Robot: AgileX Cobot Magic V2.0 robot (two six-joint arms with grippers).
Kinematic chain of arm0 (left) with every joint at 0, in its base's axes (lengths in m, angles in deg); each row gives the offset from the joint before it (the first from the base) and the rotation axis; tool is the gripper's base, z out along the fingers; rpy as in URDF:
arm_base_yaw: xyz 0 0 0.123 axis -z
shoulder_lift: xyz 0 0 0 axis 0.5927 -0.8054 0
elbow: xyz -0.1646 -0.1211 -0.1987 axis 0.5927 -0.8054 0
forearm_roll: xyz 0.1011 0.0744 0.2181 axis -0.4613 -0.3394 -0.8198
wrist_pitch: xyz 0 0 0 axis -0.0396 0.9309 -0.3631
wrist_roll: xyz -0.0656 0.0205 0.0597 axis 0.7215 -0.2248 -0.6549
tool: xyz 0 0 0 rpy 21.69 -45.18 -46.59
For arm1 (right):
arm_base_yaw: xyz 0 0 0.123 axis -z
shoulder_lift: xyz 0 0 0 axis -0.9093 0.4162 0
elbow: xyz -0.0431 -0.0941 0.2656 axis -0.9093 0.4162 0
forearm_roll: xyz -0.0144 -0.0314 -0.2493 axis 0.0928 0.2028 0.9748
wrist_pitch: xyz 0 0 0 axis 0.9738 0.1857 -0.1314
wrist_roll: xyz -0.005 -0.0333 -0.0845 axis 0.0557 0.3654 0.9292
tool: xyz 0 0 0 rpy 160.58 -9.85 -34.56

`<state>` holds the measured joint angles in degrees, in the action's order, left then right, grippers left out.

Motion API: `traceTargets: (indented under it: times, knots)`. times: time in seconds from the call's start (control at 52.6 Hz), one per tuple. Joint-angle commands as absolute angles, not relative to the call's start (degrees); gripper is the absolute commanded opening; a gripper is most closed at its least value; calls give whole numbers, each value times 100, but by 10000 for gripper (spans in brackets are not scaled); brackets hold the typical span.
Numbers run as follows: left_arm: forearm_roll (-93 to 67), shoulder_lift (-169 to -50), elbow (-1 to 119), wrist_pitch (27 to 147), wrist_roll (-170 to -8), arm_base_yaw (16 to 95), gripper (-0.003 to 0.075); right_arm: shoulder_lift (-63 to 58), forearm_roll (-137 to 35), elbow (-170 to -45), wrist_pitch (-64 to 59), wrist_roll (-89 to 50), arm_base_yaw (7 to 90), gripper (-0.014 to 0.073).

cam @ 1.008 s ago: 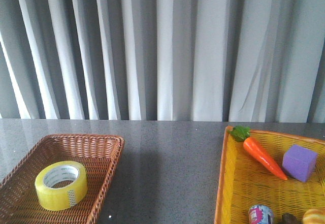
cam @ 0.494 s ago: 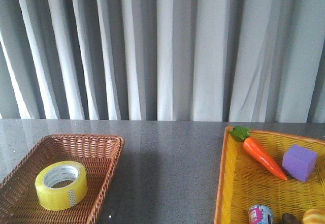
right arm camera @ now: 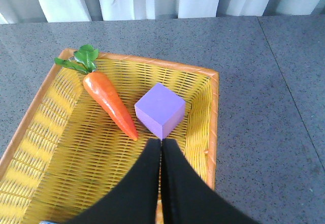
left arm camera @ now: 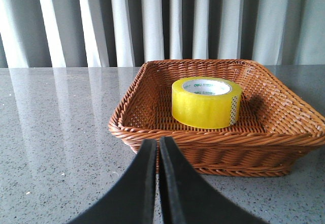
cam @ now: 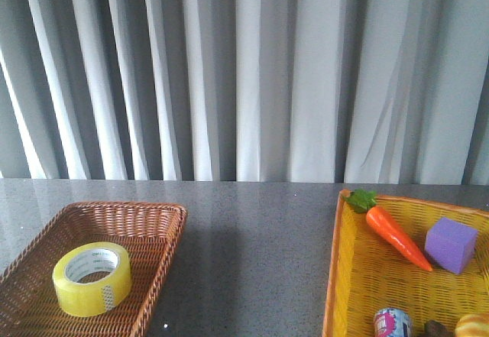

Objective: Transfer tape with both arms

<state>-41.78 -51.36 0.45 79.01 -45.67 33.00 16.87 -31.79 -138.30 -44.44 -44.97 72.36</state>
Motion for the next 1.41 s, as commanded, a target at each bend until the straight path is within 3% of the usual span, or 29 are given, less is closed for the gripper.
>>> traceTargets:
  times: [0.0,0.685,0.78,1.046,1.388]
  knots:
    - [-4168,-5040,175,7491,-4498,3297,-7,1517,-3150,-13967,-4116,-4433,7275,-8]
    - [-4168,-5040,175,7491,-4498,3297,-7,1260,-3345,-13655,-3684,-4383,7275,-8]
    - [-4168,-5040,175,7491,-4498,3297,-6,704,-3504,-12737,-2640,-4389,7275,-8]
    - [-4168,-5040,175,7491,-4498,3297,-6,-2091,-3563,-8675,454,-4412,7275,-8]
    - [-4168,-5040,175,7491,-4498,3297,-7,-5305,-3558,-5252,1202,-4412,7275,-8]
